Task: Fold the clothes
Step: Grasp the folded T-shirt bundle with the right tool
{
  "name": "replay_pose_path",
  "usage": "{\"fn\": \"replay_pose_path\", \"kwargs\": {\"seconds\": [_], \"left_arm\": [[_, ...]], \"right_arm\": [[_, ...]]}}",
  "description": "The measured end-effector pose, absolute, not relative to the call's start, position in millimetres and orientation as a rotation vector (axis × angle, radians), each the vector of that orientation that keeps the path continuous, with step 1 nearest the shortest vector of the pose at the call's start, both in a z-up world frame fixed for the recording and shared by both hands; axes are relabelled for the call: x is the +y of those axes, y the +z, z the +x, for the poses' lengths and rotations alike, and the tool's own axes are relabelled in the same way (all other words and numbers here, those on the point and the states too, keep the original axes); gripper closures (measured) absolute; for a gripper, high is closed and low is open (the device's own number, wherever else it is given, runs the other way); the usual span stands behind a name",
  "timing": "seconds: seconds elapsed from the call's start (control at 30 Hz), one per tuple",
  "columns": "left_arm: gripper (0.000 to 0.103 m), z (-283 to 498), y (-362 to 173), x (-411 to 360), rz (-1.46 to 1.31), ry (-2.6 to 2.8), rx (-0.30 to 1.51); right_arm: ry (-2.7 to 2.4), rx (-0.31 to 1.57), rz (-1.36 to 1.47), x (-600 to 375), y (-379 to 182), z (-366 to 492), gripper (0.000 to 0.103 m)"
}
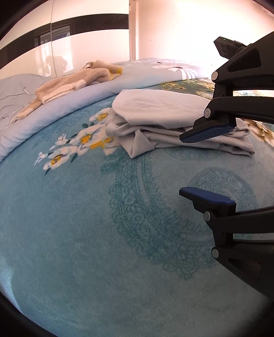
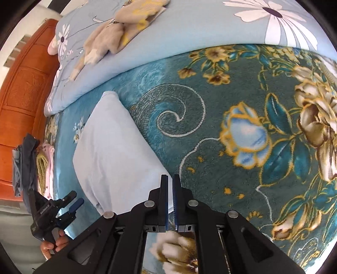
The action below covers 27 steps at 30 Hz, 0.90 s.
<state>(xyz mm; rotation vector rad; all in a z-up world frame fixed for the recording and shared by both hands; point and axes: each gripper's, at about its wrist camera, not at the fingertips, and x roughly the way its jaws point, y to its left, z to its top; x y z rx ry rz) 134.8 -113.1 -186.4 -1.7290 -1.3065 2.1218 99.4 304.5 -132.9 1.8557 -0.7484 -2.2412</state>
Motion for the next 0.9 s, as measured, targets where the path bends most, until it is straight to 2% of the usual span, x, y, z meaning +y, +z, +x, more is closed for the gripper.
{"fn": "replay_pose_path", "kwargs": {"seconds": [0.13,0.2,0.23,0.27,0.4,0.47,0.57,0.83,0.9], "left_arm": [[0.043,128,-192,-113,-1.674,2.077,-1.399],[0.041,125,-198,-115,-1.644,2.041,-1.478],[0.038,123,-201,-117,-1.630,2.022,-1.517],[0.036,120,-203,-117,-1.630,2.016,-1.537],[0.035,101,-209,-114,-1.688,2.029,-1.510],[0.024,92,-206,-107,-1.717,2.036,-1.445],[0.017,80,-202,-97,-1.733,2.040,-1.377],[0.017,60,-201,-75,-1.739,2.008,-1.339],[0.017,58,-204,-76,-1.722,2.006,-1.384]], "right_arm": [[-2.210,-0.928,1.837,319,-144,109,0.097],[-2.163,-1.018,1.820,317,-150,115,0.081],[-2.137,-1.053,1.809,315,-152,119,0.066],[-2.108,-1.080,1.798,312,-155,124,0.060],[-1.984,-1.150,1.838,295,-172,144,0.059],[-1.921,-1.208,1.861,287,-184,153,0.059],[-1.845,-1.365,1.865,279,-199,162,0.059],[-1.865,-1.464,1.830,265,-200,161,0.059],[-1.846,-1.504,1.815,263,-202,163,0.059]]}}
